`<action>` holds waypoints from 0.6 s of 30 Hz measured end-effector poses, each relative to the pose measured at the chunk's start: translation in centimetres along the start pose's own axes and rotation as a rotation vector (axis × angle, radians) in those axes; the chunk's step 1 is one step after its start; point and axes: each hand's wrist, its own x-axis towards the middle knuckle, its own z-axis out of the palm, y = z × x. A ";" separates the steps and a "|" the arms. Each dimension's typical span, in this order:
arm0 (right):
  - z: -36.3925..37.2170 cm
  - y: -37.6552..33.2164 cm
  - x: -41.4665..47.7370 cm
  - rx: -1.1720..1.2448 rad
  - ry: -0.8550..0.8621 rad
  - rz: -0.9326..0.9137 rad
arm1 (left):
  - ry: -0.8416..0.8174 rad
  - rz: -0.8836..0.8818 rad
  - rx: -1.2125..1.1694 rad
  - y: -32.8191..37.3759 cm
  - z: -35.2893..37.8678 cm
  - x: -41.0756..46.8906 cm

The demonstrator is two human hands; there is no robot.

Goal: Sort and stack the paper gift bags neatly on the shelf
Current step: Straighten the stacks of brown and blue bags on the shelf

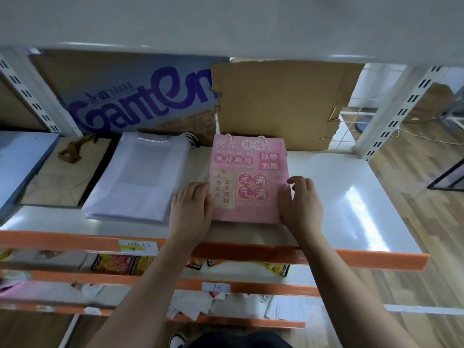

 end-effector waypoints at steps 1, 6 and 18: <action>0.0 -0.2 -0.2 -0.056 0.008 -0.107 | -0.008 -0.003 0.008 0.1 -0.2 -0.1; 0.9 -2.8 -2.2 0.050 0.004 -0.401 | 0.044 -0.031 0.027 0.5 -1.6 -2.5; 8.0 -16.3 -12.8 0.265 -0.255 -0.648 | 0.341 -0.191 0.055 -11.7 -10.5 -11.6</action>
